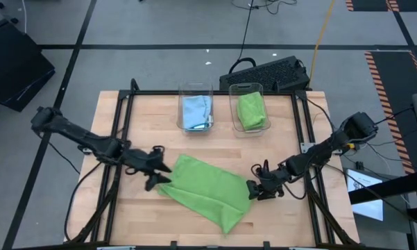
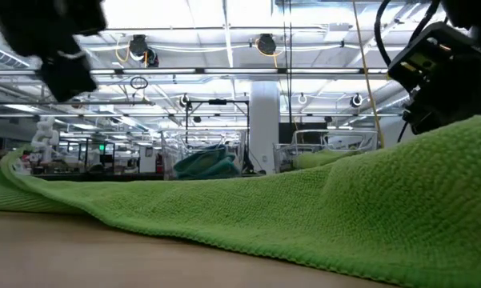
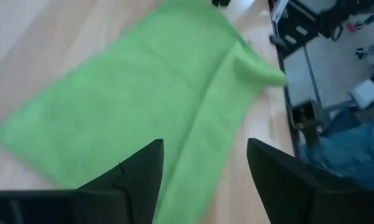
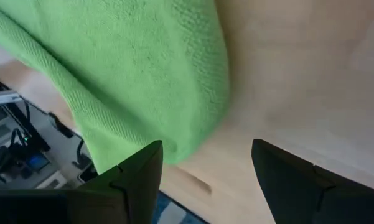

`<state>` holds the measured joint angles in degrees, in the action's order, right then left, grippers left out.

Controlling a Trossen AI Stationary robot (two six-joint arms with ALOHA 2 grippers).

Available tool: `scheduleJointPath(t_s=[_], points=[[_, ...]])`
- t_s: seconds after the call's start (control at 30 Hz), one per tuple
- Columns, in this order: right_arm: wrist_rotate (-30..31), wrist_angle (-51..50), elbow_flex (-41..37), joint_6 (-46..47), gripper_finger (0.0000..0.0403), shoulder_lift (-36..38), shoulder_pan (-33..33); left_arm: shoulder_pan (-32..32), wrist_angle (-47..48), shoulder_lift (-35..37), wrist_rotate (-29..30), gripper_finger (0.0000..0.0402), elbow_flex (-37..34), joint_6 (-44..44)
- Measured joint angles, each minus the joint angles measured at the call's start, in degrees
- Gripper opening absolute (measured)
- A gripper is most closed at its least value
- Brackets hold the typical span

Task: Fold microfiber towels
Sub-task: Fold the green microfiber towel

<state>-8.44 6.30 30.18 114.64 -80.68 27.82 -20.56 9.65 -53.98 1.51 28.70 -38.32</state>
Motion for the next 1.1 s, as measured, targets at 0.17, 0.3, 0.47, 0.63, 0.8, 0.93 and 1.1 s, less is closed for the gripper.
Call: scheduleJointPath(t_s=[0.17, 0.3, 0.47, 0.63, 0.8, 0.93, 1.1], points=[[0.81, 5.56, -0.03, 0.21, 0.0240, -4.52, 0.41, 5.05, -19.01, -14.87, -4.18, 0.0207, 0.12, 5.14], [1.27, 11.97, 0.08, 1.05, 0.0240, -8.18, 0.43, 8.13, -32.24, -28.50, -7.83, 0.0177, 2.29, 6.97], [5.78, 13.10, 0.10, 1.39, 0.0240, -9.85, 0.50, 10.12, -32.79, -43.29, -8.65, 0.0146, 9.75, 12.67], [12.07, 12.62, 0.06, 0.45, 0.0240, -9.58, 0.00, 11.38, -33.84, -53.40, -19.59, 0.0130, 13.23, 12.90], [17.54, 12.78, 0.01, -0.60, 0.0240, -9.60, -0.05, 10.76, -32.18, -55.36, -22.15, 0.0127, 13.89, 16.00], [20.56, 12.83, -0.03, -3.94, 0.0240, -9.62, -0.81, 10.42, -28.06, -54.43, -18.94, 0.0127, 13.91, 17.78], [20.84, 13.09, -0.04, -9.16, 0.0240, -9.57, -3.26, 10.40, -23.19, -52.40, -13.27, 0.0127, 13.89, 14.23]])
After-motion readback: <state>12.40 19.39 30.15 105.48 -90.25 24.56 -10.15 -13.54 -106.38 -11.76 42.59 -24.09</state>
